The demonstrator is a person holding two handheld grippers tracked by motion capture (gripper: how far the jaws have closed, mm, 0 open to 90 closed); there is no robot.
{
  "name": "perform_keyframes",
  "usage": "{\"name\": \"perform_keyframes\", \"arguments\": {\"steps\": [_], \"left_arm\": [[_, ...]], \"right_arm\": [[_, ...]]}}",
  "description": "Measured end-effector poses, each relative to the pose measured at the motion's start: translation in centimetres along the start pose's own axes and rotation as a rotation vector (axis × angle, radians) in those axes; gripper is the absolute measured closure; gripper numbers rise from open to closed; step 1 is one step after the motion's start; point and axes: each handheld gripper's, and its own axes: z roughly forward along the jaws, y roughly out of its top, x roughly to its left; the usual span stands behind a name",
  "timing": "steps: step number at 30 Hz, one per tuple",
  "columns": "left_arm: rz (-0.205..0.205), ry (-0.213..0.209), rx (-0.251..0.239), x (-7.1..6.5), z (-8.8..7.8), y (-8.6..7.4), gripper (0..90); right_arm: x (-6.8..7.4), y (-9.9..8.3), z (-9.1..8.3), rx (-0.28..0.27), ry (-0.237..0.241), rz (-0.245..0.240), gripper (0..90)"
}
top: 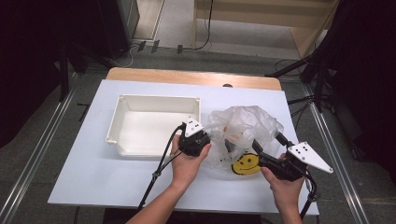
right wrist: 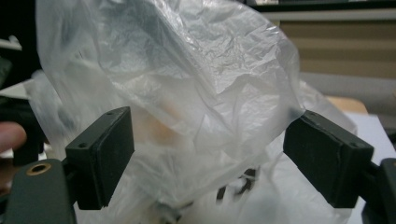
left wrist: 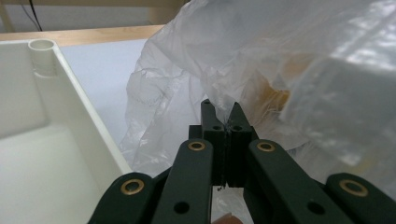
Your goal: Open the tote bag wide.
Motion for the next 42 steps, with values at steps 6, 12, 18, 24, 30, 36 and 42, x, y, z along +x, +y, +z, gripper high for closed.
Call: {"name": "perform_keyframes", "arguments": {"steps": [6, 12, 18, 24, 30, 36, 42], "left_arm": [[0.019, -0.007, 0.010, -0.3, 0.1, -0.5, 90.0], [0.047, -0.016, 0.017, -0.6, -0.3, -1.2, 90.0], [0.032, -0.020, 0.016, -0.5, -0.4, -1.8, 90.0], [0.052, -0.018, 0.039, -0.8, -0.7, -3.2, 90.0], [0.059, -0.017, 0.055, -0.9, -0.9, -4.5, 90.0], [0.087, 0.003, 0.080, -1.2, -1.3, -5.8, 90.0], [0.119, 0.007, 0.108, -1.5, -1.3, -6.6, 90.0]], "right_arm": [[0.4, 1.6, 2.1, -0.039, 0.003, -0.020, 35.0], [-0.9, 0.8, 6.5, 0.065, -0.023, 0.008, 81.1], [-2.9, 0.2, 8.8, 0.115, -0.025, 0.069, 90.0], [-5.5, -2.2, 12.5, 0.291, -0.116, 0.121, 90.0], [-7.1, -4.5, 13.7, 0.429, -0.177, 0.162, 90.0], [-9.0, -5.7, 13.4, 0.497, -0.237, 0.216, 90.0], [-9.3, -5.8, 12.9, 0.487, -0.199, 0.227, 80.5]]}}
